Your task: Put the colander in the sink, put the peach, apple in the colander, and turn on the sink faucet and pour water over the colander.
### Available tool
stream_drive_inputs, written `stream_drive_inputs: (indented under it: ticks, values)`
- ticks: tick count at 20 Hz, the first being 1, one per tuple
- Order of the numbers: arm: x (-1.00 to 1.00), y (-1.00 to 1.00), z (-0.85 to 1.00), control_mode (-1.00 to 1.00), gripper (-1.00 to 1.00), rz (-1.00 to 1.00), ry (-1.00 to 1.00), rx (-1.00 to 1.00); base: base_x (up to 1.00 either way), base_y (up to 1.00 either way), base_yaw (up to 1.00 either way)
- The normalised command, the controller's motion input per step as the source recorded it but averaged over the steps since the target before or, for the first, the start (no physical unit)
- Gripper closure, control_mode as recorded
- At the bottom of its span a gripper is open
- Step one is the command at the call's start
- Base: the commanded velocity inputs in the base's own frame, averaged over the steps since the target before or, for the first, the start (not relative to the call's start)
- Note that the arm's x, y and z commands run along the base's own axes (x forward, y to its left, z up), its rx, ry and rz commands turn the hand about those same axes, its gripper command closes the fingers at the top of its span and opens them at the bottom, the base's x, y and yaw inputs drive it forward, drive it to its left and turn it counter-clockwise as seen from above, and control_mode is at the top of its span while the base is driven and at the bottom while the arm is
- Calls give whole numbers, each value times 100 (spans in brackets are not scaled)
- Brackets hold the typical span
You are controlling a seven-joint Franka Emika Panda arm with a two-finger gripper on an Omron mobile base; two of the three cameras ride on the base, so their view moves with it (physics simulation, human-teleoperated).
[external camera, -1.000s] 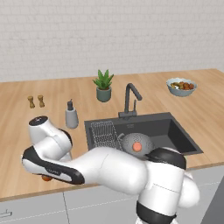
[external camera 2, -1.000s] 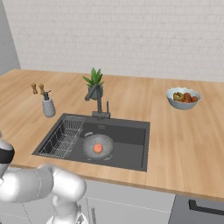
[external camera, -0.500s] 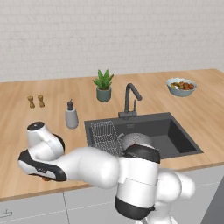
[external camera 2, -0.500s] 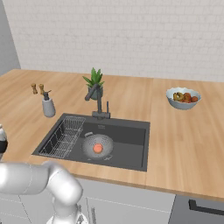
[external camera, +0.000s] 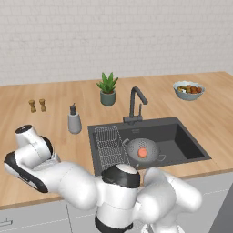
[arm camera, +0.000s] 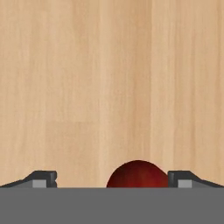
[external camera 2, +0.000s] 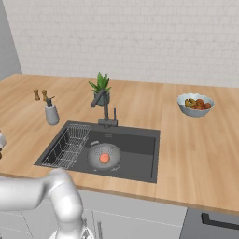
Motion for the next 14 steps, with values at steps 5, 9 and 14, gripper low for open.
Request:
stream_drive_inputs:
  ticks: [5,9,14]
  values:
    - [-6,-3,-17,-100,-100,0,0,-7,0,0,0]
    - [-16,-19,-14,-100,-100,0,0,-1,0,0,0]
    - [-21,-32,-14,-100,-100,0,-1,0,0,0,0]
